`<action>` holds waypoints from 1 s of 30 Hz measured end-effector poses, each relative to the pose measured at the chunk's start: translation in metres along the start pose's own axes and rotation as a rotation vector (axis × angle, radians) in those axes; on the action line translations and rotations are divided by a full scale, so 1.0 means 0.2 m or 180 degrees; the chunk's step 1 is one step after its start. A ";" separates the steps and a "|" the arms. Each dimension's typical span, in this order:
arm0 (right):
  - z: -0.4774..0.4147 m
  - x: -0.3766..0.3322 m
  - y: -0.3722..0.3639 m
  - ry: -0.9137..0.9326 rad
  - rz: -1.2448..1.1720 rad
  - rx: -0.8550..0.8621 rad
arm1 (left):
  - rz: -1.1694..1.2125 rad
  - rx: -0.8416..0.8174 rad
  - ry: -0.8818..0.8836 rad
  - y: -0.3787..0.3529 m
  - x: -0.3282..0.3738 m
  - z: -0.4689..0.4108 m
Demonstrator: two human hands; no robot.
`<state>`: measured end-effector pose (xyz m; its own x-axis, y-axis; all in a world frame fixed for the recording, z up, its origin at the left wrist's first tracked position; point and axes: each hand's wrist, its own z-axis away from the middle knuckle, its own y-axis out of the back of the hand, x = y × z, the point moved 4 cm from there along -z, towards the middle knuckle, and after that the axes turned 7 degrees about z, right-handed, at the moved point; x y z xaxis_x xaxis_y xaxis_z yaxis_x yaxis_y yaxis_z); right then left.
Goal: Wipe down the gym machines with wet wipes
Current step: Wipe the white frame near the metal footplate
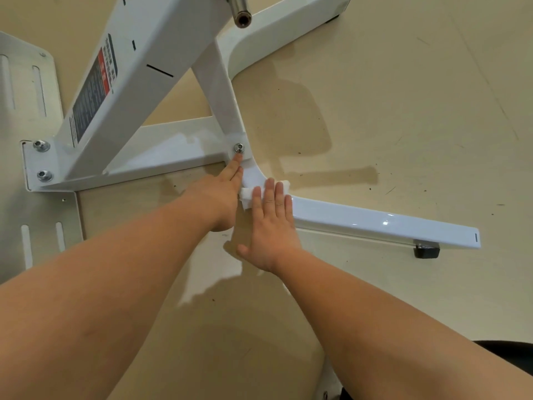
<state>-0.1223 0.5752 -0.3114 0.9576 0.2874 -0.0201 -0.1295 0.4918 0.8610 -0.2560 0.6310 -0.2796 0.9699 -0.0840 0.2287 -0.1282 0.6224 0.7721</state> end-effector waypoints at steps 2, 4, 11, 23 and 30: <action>0.01 0.01 -0.01 0.0089 0.0005 0.0055 | 0.0010 0.0015 0.0044 -0.01 0.00 0.00; 0.06 0.10 -0.05 0.0089 0.0104 0.0082 | 0.0017 0.0004 0.0086 -0.02 0.00 0.01; 0.23 0.55 -0.13 -0.1210 -0.0200 0.0215 | 0.0110 -0.0010 0.0081 -0.04 0.00 0.00; 0.06 0.08 -0.07 0.0066 -0.0004 0.0170 | 0.0274 0.0018 0.0050 -0.05 0.00 -0.01; 0.20 0.52 -0.14 -0.1086 -0.0250 0.0334 | 0.0190 -0.0044 0.0058 -0.05 -0.02 -0.01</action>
<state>-0.0096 0.5585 -0.3169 0.9966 -0.0473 0.0672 -0.0420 0.4095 0.9113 -0.2578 0.6277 -0.2892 0.9642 -0.0323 0.2632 -0.1831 0.6366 0.7491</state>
